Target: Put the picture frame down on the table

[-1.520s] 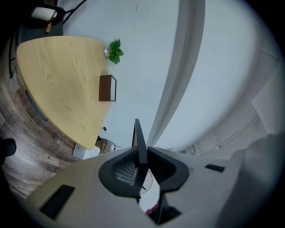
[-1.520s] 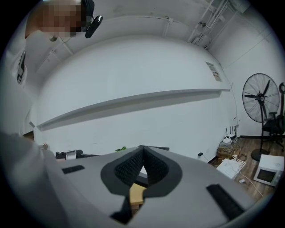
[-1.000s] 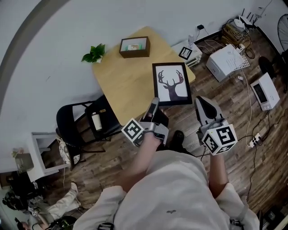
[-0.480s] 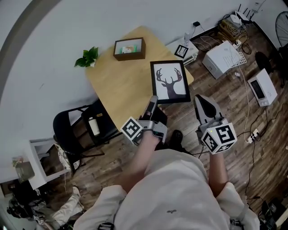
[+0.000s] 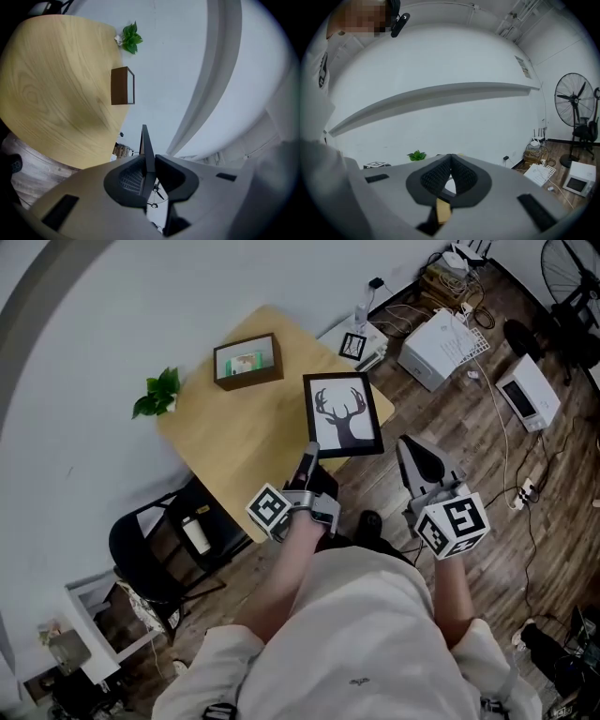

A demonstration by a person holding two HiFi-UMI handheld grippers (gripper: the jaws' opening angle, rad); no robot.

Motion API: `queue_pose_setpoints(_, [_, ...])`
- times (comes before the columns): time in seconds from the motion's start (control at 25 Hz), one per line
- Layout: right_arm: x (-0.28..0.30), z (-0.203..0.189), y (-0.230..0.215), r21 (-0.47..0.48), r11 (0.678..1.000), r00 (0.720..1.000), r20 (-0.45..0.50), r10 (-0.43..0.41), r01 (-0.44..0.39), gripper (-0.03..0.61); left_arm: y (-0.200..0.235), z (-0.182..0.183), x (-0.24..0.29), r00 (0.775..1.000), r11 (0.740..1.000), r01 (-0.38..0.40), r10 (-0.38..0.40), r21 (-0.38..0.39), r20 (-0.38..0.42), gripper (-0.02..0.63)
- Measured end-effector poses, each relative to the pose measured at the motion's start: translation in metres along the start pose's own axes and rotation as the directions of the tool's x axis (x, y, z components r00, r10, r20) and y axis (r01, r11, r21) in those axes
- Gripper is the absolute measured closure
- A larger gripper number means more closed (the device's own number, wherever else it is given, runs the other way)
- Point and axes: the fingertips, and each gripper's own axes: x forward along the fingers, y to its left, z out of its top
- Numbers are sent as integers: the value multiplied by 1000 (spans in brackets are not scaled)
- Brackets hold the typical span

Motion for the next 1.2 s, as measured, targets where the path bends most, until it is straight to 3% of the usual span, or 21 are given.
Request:
queue_pose_setpoints(0.44, [28, -19, 5, 21, 992, 992, -43, -120, 121, 580, 49, 41, 29, 988, 994, -104, 108, 41, -111, 546])
queue_pose_setpoints(1.2, [52, -57, 10, 67, 981, 976, -138, -169, 180, 580, 109, 73, 62, 968, 975, -209, 216, 69, -124, 546])
